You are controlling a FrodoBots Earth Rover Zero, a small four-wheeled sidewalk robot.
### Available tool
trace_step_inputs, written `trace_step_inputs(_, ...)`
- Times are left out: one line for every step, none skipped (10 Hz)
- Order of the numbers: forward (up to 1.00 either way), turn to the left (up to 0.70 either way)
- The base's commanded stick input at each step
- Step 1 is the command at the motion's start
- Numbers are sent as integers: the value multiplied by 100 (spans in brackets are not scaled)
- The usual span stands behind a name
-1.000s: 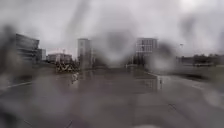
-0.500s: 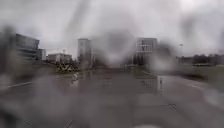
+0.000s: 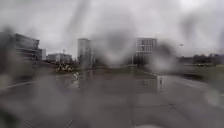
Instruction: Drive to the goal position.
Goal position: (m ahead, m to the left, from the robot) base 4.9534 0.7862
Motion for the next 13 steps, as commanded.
trace_step_inputs(7,0)
trace_step_inputs(7,0)
trace_step_inputs(7,0)
trace_step_inputs(7,0)
trace_step_inputs(7,0)
trace_step_inputs(7,0)
trace_step_inputs(7,0)
trace_step_inputs(7,0)
trace_step_inputs(7,0)
trace_step_inputs(7,0)
trace_step_inputs(7,0)
trace_step_inputs(7,0)
trace_step_inputs(7,0)
